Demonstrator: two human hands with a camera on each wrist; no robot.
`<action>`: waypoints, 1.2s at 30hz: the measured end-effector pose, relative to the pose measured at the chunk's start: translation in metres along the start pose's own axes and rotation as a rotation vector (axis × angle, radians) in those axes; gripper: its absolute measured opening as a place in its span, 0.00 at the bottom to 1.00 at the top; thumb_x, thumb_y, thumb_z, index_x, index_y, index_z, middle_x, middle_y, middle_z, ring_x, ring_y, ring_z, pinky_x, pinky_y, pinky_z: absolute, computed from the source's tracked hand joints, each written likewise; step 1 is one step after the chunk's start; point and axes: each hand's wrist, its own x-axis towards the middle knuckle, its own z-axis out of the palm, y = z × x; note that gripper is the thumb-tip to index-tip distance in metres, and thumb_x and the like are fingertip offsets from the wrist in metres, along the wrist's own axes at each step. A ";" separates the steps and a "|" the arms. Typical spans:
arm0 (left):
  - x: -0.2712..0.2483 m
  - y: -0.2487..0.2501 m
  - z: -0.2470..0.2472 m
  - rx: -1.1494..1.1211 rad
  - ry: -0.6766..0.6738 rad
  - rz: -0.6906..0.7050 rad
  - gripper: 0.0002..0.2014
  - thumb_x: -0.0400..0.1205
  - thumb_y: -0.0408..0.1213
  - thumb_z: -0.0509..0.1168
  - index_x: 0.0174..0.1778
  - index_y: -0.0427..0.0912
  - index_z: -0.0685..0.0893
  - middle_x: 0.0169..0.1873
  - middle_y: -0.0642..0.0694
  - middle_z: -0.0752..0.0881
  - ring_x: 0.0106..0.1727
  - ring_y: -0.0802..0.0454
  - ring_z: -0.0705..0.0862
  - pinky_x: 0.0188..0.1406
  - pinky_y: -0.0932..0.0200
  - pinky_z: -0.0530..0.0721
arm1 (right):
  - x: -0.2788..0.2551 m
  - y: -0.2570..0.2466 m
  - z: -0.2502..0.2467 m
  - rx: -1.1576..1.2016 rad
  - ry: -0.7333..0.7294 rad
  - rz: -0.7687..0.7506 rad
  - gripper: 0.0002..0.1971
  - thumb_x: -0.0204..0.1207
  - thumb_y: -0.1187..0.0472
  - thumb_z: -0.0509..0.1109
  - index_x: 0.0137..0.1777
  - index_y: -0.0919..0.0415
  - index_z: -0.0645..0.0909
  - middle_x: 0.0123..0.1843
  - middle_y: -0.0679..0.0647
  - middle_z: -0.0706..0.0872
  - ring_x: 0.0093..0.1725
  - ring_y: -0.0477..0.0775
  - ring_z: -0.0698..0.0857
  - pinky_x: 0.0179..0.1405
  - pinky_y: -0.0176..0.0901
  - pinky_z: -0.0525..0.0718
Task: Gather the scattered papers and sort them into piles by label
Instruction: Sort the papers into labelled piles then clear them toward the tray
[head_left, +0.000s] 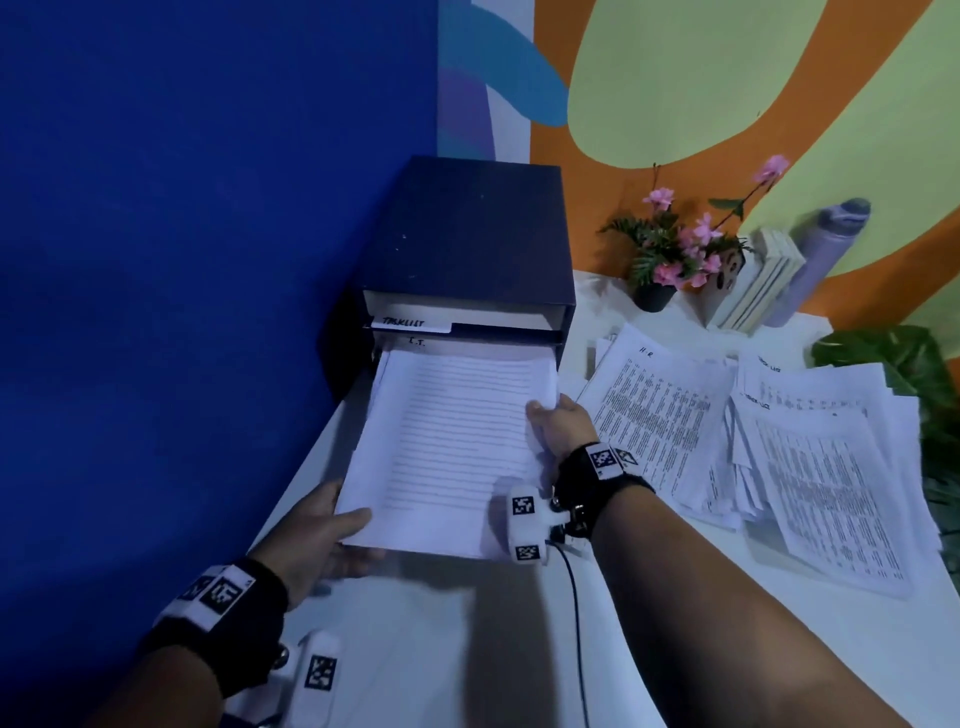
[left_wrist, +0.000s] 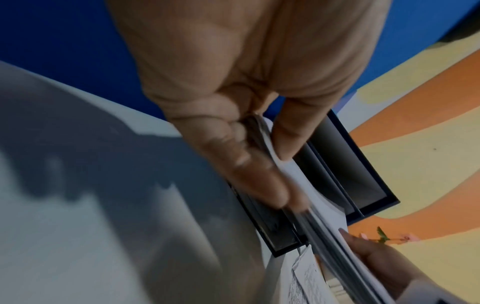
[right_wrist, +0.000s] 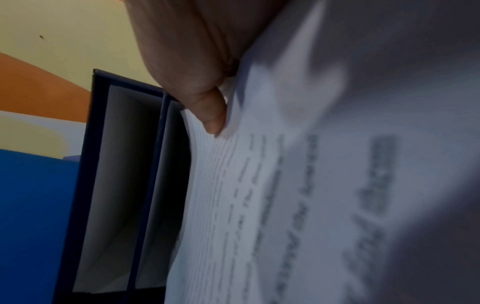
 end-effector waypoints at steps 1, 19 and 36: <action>0.003 0.003 -0.001 0.014 0.005 0.018 0.12 0.84 0.31 0.63 0.62 0.46 0.78 0.53 0.39 0.88 0.34 0.44 0.86 0.30 0.54 0.84 | 0.001 -0.006 0.001 -0.026 0.000 -0.008 0.13 0.80 0.54 0.68 0.60 0.59 0.79 0.32 0.53 0.78 0.22 0.52 0.74 0.19 0.35 0.72; 0.168 0.126 0.046 -0.032 0.286 0.211 0.16 0.86 0.24 0.56 0.70 0.25 0.68 0.42 0.36 0.81 0.28 0.54 0.85 0.34 0.60 0.89 | -0.049 0.012 -0.048 -0.061 -0.133 -0.145 0.18 0.85 0.65 0.62 0.73 0.53 0.69 0.57 0.61 0.88 0.43 0.56 0.87 0.41 0.49 0.83; 0.132 0.029 0.132 0.344 0.112 0.159 0.21 0.81 0.35 0.65 0.71 0.39 0.76 0.61 0.39 0.83 0.53 0.43 0.83 0.61 0.52 0.81 | -0.058 0.066 -0.233 -0.523 0.149 -0.142 0.17 0.83 0.64 0.63 0.71 0.60 0.78 0.64 0.57 0.86 0.61 0.54 0.84 0.59 0.37 0.75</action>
